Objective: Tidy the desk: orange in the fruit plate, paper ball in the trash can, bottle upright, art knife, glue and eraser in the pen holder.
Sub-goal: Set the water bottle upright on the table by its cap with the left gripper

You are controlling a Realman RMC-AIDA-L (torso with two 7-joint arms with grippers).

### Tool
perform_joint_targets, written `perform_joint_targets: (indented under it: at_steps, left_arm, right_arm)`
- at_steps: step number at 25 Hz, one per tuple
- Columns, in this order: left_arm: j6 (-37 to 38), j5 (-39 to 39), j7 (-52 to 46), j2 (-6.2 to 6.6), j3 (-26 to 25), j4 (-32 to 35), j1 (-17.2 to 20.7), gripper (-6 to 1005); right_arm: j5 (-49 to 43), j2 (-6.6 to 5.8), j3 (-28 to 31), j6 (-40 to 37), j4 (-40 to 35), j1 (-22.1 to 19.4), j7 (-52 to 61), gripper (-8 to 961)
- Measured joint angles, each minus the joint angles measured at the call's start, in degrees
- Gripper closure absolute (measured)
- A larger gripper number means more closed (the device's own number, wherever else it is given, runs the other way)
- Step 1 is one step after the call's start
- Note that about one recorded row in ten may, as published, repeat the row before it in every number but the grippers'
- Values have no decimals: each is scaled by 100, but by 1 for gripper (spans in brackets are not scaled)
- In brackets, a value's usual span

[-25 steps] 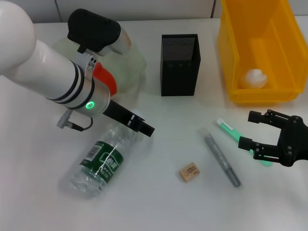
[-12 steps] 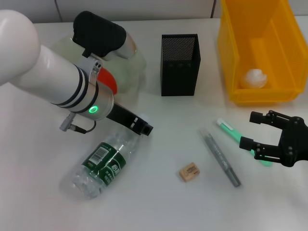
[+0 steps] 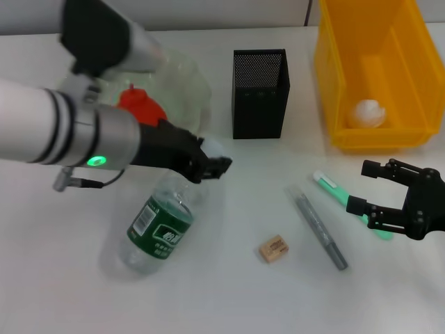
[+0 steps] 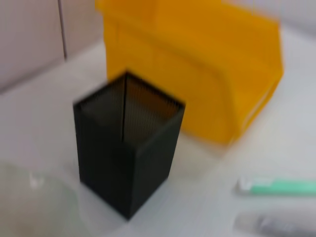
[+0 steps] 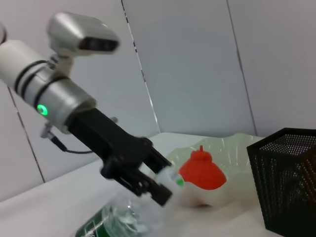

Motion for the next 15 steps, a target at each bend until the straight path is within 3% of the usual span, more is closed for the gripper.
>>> perform_joint_targets:
  at_steps: [7, 10, 15]
  left_arm:
    - [96, -1828, 1621, 8, -1025, -77, 740, 524]
    - [223, -2697, 2453, 8, -1401, -434, 928, 519]
    - [653, -4203, 3971, 7, -2149, -1605, 1021, 509]
  right_arm:
    - [17, 82, 651, -61, 0, 49, 208, 135]
    - [30, 96, 790, -94, 0, 53, 253, 135]
    - [45, 133, 880, -137, 0, 105, 390, 135]
